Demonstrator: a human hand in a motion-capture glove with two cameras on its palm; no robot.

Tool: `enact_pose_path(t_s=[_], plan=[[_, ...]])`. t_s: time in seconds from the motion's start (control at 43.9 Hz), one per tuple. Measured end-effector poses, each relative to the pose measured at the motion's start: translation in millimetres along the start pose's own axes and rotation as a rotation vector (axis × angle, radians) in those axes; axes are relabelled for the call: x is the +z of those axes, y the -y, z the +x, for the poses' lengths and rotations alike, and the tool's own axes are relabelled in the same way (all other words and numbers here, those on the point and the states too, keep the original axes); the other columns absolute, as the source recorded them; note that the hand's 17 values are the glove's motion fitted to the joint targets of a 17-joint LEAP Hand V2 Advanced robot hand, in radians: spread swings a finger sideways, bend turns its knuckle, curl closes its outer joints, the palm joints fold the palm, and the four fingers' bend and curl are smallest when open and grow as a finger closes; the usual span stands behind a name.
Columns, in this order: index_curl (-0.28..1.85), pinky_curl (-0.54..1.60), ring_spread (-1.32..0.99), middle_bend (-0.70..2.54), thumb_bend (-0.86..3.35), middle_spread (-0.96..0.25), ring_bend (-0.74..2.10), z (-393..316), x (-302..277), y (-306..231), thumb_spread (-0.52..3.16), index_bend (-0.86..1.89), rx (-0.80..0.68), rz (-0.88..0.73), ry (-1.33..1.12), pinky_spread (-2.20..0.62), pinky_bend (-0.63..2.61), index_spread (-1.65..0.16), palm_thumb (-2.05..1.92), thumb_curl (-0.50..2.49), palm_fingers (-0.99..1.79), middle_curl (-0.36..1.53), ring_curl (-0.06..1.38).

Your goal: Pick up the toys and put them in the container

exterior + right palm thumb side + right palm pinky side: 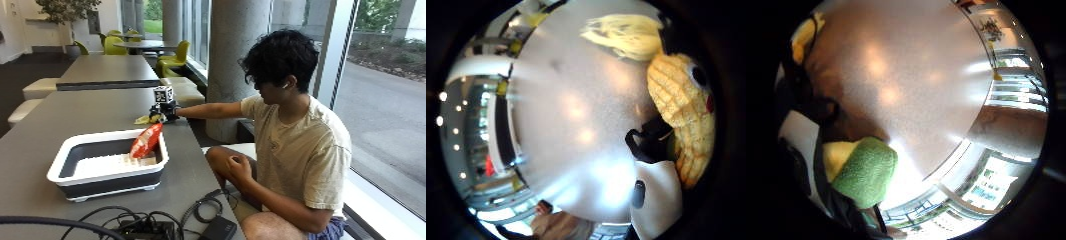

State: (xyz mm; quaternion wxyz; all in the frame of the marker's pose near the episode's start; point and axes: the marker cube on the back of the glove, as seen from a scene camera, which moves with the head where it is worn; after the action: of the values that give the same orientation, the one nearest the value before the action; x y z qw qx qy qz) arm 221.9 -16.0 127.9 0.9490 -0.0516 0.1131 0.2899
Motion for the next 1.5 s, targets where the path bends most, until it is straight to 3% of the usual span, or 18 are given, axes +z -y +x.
enact_pose_path(t_s=[0.023,0.046,0.137,0.273,0.546,0.706,0.979,1.07,1.274,1.502], plan=[[0.03,0.4,-0.36,0.73,0.21,-0.19,1.18,1.6,-0.6,0.5,1.31,0.17,0.004,0.011,-0.018,-0.34,1.32,-0.32,0.67,0.61,0.82,0.33,0.51],[0.02,0.4,-0.38,0.72,0.22,-0.21,1.17,1.6,-1.2,0.6,1.29,0.13,0.001,0.018,-0.024,-0.35,1.32,-0.32,0.69,0.63,0.7,0.33,0.51],[0.04,0.4,-0.4,0.93,0.2,-0.26,1.26,-19.8,-12.4,-4.3,1.21,0.28,-0.128,0.067,0.06,-0.37,1.25,-0.34,0.68,0.69,1.05,0.42,0.56],[0.1,0.43,-0.41,1.08,0.21,-0.29,1.33,-41.7,-57.4,-16.0,1.13,0.46,-0.269,0.18,0.135,-0.39,1.17,-0.36,0.69,0.78,1.11,0.51,0.63],[0.16,0.48,-0.43,1.21,0.24,-0.32,1.4,-69.4,-180.8,-47.8,0.99,0.61,-0.312,0.322,0.211,-0.41,1.18,-0.35,0.68,0.97,1.04,0.63,0.7],[0.19,0.52,-0.42,1.24,0.26,-0.33,1.44,-117.5,-272.9,-69.4,0.93,0.64,-0.447,0.44,0.295,-0.42,1.23,-0.34,0.66,1.08,1.01,0.68,0.73],[0.23,0.57,-0.42,1.27,0.31,-0.33,1.49,-144.9,-360.2,-61.5,0.85,0.68,-0.505,0.52,0.374,-0.42,1.27,-0.32,0.62,1.28,0.94,0.76,0.76],[0.24,0.59,-0.42,1.27,0.32,-0.33,1.5,-182.8,-379.9,-68.1,0.83,0.7,-0.477,0.545,0.274,-0.42,1.28,-0.31,0.6,1.34,0.92,0.78,0.77],[0.29,0.61,-0.41,1.27,0.34,-0.34,1.52,-271.9,-393.4,-80.7,0.78,0.72,-0.676,0.514,0.422,-0.42,1.3,-0.31,0.56,1.47,0.88,0.83,0.78],[0.34,0.62,-0.42,1.27,0.36,-0.34,1.54,-368.3,-370.1,-87.3,0.74,0.75,-0.668,0.422,0.373,-0.42,1.3,-0.31,0.53,1.6,0.8,0.87,0.8]])
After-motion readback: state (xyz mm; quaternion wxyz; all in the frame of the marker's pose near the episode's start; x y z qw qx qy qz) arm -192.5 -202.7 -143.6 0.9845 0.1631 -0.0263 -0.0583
